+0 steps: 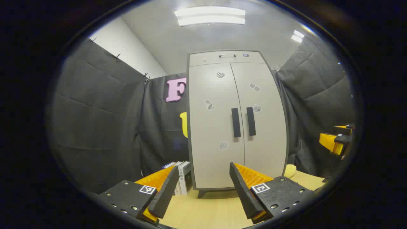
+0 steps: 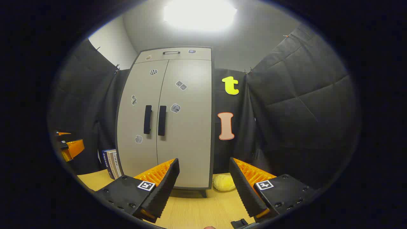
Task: Open the right door of the double-door shoe cabinet with the right hand, and open the left door with the left hand.
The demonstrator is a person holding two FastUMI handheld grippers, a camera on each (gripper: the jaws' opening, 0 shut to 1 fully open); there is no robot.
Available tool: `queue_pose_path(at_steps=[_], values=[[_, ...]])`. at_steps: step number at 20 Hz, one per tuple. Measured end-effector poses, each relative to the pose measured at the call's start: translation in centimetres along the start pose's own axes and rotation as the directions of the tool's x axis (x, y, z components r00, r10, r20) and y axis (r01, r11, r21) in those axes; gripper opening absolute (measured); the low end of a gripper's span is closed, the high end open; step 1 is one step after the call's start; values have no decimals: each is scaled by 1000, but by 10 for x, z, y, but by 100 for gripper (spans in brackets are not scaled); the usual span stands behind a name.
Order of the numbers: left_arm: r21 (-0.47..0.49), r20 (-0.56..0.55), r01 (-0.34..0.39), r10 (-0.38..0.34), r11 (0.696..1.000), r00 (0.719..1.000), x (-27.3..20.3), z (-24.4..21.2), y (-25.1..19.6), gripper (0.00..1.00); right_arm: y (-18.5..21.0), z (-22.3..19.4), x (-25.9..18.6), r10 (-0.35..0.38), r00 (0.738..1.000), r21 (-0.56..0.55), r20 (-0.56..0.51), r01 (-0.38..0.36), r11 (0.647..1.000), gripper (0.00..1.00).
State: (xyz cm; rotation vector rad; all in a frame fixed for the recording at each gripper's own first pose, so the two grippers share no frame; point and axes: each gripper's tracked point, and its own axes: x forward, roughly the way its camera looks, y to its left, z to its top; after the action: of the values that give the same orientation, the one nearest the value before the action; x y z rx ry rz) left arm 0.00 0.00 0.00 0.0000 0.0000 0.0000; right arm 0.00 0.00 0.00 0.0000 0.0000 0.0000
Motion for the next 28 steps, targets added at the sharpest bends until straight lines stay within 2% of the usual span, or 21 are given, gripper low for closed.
queue_pose_path(at_steps=[3,4,6,7,8,9,10,11,18,28], values=[[-1,5,3,-3,1000,1000,-3,2,0,92,-1,1,-2,-5,1000,0,-1,5,1000,99],[-1,6,3,-3,1000,1000,-3,1,1,93,0,1,-3,-5,1000,-1,-1,5,1000,94],[0,3,5,-5,1000,1000,-4,0,0,93,1,2,-4,-5,1000,-3,0,5,1000,94],[1,4,6,-6,1000,1000,-4,0,1,93,1,3,-5,-5,1000,-3,1,5,1000,99],[0,5,6,-6,1000,1000,-5,0,1,94,1,3,-6,-5,1000,-3,2,5,1000,94],[-3,6,6,-6,1000,1000,-5,1,1,94,1,4,-7,-6,1000,-2,2,6,1000,99],[-5,8,5,-5,1000,1000,-6,0,2,93,0,3,-6,-8,1000,1,2,8,1000,94],[-6,11,3,-3,1000,1000,-6,2,3,93,0,2,-6,-8,1000,7,-2,8,1000,99],[2,18,-2,2,1000,1000,-3,2,4,94,-5,-4,-1,-26,999,44,-26,27,999,99],[25,4,-12,12,1000,1000,6,-8,9,93,3,15,35,-10,1000,34,7,9,999,99]])
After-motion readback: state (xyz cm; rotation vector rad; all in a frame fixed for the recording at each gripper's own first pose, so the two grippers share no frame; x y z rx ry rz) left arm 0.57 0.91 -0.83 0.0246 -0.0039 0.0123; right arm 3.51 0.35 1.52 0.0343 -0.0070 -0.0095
